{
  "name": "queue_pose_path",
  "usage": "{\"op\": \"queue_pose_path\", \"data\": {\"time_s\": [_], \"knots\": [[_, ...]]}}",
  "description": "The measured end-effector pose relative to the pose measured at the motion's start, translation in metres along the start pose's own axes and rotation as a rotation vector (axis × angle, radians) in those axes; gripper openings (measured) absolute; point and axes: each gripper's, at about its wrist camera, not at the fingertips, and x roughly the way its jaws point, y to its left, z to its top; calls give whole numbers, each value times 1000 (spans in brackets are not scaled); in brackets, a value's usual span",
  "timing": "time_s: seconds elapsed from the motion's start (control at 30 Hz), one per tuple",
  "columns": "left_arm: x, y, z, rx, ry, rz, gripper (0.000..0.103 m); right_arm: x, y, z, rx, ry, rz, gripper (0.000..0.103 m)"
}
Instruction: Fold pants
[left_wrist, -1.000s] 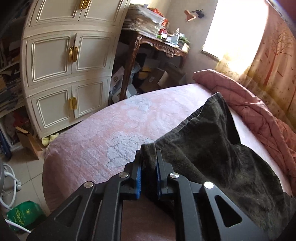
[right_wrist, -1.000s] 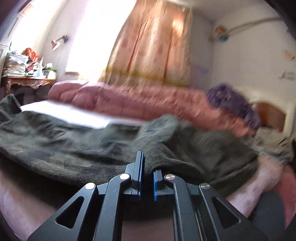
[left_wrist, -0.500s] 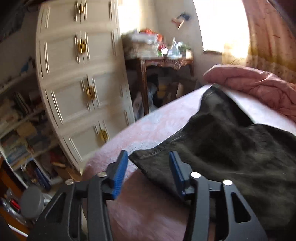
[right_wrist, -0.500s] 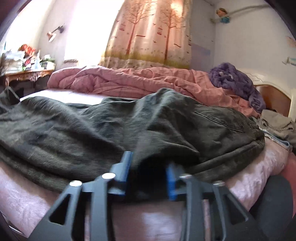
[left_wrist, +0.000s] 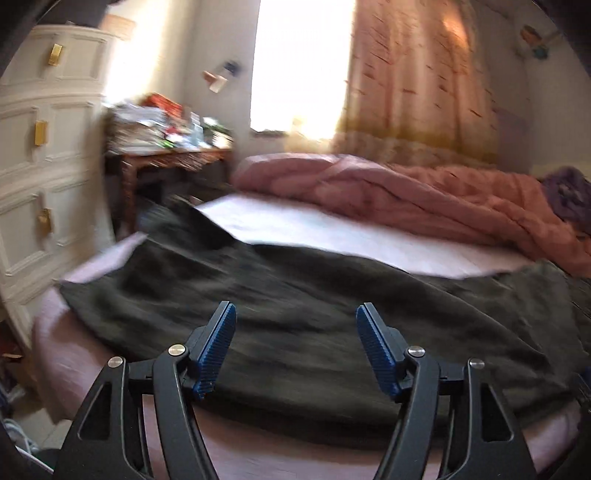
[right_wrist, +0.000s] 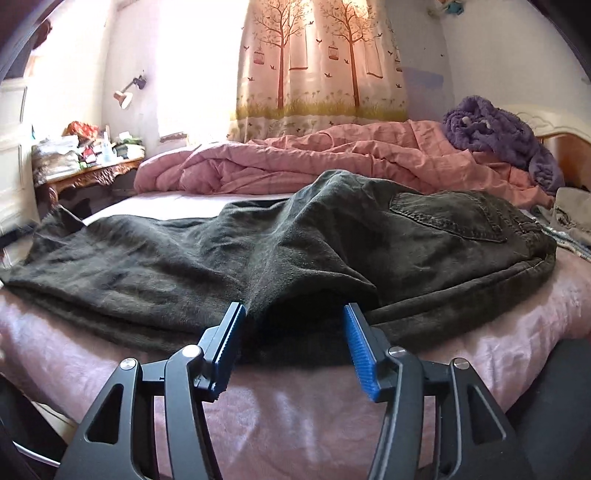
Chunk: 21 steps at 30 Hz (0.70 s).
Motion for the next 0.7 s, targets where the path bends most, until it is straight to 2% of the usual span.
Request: {"op": "queue_pose_path", "data": {"time_s": [0.07, 0.13, 0.33, 0.4, 0.47, 0.53, 0.63, 0.7], "knots": [[5, -17, -3, -41, 43, -90, 66, -6, -10, 2, 20, -8, -23, 55], [7, -33, -5, -72, 63, -145, 66, -13, -30, 4, 50, -11, -44, 55], [14, -79, -14, -59, 115, -202, 66, -23, -98, 25, 67, -39, -145, 55], [18, -90, -19, -55, 132, -207, 66, -23, -129, 39, 84, -27, -149, 55], [24, -97, -24, -46, 148, -191, 66, -18, -158, 51, 116, 14, -115, 55], [29, -102, -30, -43, 160, -174, 66, -16, -190, 59, 179, 21, -125, 55], [27, -106, -37, -26, 143, -145, 67, -7, -226, 65, 223, 36, -150, 55], [27, -108, -39, -14, 132, -133, 67, 7, -248, 67, 270, 92, -125, 55]]}}
